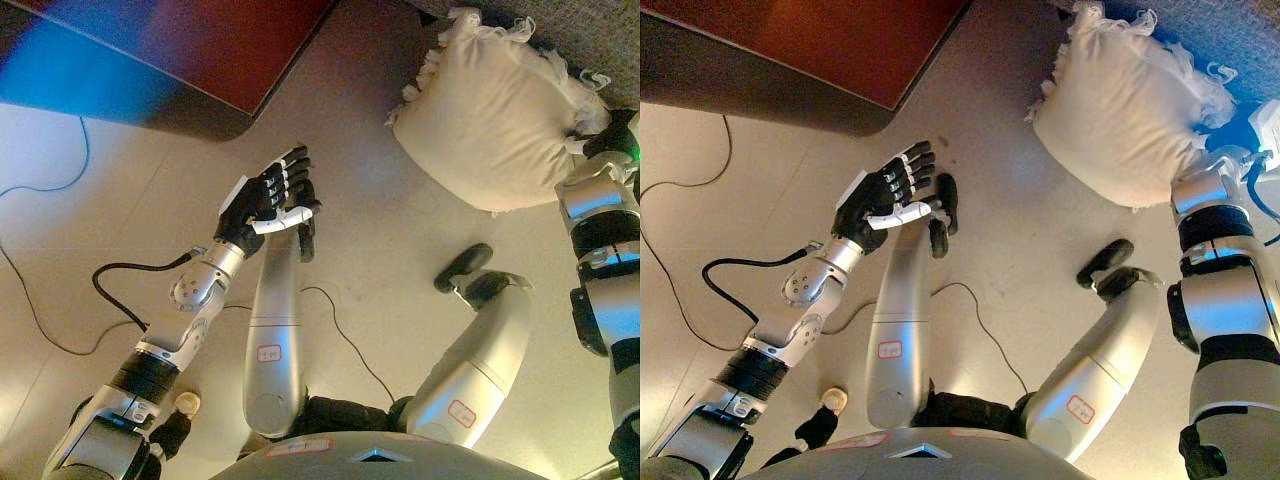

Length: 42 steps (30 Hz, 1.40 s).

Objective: Pick up the pillow and put it on the sofa.

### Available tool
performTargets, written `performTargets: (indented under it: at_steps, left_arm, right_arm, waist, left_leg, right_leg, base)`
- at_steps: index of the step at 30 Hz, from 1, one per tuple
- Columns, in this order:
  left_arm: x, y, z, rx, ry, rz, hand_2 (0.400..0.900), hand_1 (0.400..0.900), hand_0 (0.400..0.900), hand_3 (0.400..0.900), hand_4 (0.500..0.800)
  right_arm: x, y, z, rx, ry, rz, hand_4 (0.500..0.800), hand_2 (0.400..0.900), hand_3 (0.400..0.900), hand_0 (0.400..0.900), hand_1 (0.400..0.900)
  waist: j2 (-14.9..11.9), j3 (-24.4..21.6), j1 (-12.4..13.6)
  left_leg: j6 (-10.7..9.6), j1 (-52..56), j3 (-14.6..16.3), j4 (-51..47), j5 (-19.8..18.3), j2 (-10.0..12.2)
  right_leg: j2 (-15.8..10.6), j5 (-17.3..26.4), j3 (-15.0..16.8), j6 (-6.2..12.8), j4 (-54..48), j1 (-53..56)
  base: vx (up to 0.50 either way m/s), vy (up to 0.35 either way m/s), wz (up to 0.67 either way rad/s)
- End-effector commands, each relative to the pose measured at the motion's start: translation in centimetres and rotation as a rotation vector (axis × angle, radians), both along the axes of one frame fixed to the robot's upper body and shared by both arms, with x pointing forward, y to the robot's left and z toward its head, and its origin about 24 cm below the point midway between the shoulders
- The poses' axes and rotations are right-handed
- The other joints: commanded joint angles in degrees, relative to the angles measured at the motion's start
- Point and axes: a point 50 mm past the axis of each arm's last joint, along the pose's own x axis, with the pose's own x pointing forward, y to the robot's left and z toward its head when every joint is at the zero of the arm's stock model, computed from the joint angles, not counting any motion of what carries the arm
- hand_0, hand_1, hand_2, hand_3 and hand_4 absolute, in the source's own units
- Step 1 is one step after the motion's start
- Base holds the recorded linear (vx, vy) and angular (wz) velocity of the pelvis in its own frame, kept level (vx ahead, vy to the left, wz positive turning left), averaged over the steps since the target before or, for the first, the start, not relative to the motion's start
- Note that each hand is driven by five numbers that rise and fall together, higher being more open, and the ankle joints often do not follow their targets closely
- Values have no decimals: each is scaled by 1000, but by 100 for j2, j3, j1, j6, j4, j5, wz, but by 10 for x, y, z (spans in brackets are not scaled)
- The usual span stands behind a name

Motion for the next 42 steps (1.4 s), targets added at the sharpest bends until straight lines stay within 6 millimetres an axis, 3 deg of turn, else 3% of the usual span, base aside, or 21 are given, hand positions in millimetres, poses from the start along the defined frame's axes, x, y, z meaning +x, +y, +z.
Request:
performTargets:
  at_steps: [1, 7, 11, 12, 18, 26, 31, 42]
  left_arm:
    - [-6, -12, 22, -97, -153, -35, 900, 900, 900, 900, 800]
    - [-12, -9, 20, -112, -137, 5, 900, 900, 900, 900, 800]
    - [-13, -4, 18, -128, -105, 43, 900, 900, 900, 900, 800]
    - [-13, -3, 17, -137, -96, 54, 900, 900, 900, 900, 800]
    - [-18, 5, 4, -148, -16, 123, 900, 900, 900, 900, 800]
    - [-31, 14, -24, -147, 120, 210, 900, 900, 900, 900, 800]
    - [-35, 15, -35, -164, 177, 274, 900, 900, 900, 900, 800]
    - [-20, 14, -38, -206, 196, 353, 900, 900, 900, 900, 800]
  right_arm:
    - [5, 7, 22, -12, -210, 43, 500, 400, 400, 400, 400]
    - [-3, 46, 8, -34, -374, 162, 500, 400, 400, 400, 400]
    - [-18, 62, -1, -70, -448, 228, 500, 400, 400, 400, 400]
    - [-23, 65, -3, -85, -472, 245, 500, 400, 400, 400, 400]
    - [-49, 80, -18, -140, -512, 324, 500, 400, 400, 400, 400]
    - [-85, 86, -21, -257, -494, 481, 500, 400, 400, 400, 400]
    - [-98, 97, -10, -296, -527, 597, 500, 400, 400, 400, 400]
    - [-113, 107, 46, -286, -877, 700, 500, 400, 400, 400, 400]
  waist:
    - [304, -3, 185]
    - [67, -7, 81]
    - [-65, -74, -2]
    - [-115, -114, -28]
    - [-386, -460, -87]
    - [-797, -1313, -180]
    - [-971, -1950, -313]
    - [-1096, -2536, -537]
  left_leg:
    - [-97, 930, -85, -599, -372, 311]
    - [-95, 1952, -54, -1428, -149, 313]
    - [-73, 2563, -110, -1859, -53, 348]
    - [-31, 2679, -105, -2056, 143, 332]
    - [-39, 3846, 83, -2860, 297, 333]
    - [-88, 5723, 482, -4329, 577, 372]
    - [-49, 6517, 779, -5059, 667, 313]
    - [-15, 7123, 1286, -5482, 522, 202]
  right_leg:
    - [53, 566, 259, 202, -386, 236]
    - [221, 845, -146, 235, -1329, 1302]
    - [274, 1013, -288, 237, -1838, 1931]
    - [276, 1211, -368, 164, -2102, 2099]
    - [416, 1403, -733, 217, -2943, 3359]
    - [1063, 1954, -1201, 355, -4726, 5453]
    - [1378, 2260, -1133, 443, -5415, 6050]
    - [1402, 2662, -1304, 584, -5864, 6413]
  base:
    - [58, -29, -14]
    - [62, -17, -19]
    - [80, -8, -14]
    - [28, 5, -7]
    - [112, -21, 0]
    - [140, -22, 0]
    - [85, 61, -19]
    - [-55, 40, -20]
